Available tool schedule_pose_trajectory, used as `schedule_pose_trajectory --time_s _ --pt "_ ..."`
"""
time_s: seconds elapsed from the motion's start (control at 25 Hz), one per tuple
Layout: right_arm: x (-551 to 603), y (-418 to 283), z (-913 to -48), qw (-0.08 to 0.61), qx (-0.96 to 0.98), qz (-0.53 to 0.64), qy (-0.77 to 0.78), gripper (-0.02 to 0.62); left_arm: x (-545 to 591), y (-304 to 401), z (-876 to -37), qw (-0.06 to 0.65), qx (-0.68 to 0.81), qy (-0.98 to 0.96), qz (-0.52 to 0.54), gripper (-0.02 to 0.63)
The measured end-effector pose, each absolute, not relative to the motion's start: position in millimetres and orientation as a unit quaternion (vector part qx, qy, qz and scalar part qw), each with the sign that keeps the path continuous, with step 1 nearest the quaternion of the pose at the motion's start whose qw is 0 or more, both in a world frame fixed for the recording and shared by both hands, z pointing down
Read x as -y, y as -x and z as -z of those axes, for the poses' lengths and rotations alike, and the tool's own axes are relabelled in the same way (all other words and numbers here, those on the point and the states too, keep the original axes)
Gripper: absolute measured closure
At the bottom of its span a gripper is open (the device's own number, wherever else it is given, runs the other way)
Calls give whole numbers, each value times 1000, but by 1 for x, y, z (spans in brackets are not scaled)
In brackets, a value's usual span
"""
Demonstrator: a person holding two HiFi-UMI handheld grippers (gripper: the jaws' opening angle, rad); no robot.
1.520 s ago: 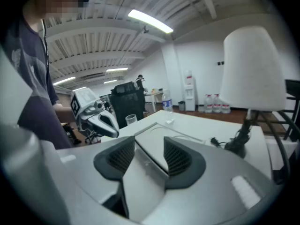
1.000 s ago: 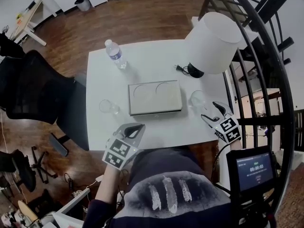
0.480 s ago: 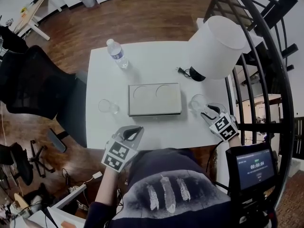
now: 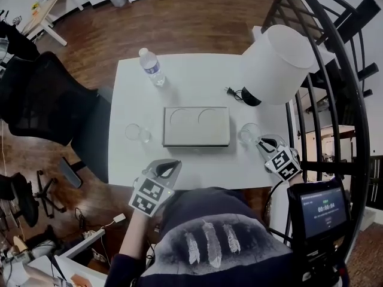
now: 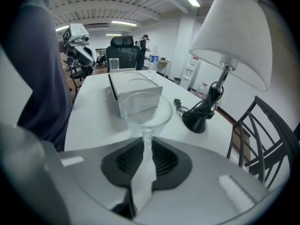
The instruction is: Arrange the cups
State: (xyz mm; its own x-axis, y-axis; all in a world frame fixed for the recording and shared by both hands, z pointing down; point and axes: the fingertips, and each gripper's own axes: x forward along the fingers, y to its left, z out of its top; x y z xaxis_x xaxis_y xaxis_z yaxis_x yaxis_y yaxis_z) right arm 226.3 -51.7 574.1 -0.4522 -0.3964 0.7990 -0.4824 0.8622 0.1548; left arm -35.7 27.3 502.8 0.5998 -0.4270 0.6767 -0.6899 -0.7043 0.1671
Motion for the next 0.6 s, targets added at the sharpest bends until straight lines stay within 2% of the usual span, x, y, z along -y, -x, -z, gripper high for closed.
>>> schedule_pose_trajectory --time_s 0.32,0.6 --pt "58 -221 -558 401 866 -55 -294 552 -26 39 -501 209 328 -868 -308 606" --pt "75 -204 -493 355 884 -20 -304 552 -24 40 -499 207 330 -870 -303 606"
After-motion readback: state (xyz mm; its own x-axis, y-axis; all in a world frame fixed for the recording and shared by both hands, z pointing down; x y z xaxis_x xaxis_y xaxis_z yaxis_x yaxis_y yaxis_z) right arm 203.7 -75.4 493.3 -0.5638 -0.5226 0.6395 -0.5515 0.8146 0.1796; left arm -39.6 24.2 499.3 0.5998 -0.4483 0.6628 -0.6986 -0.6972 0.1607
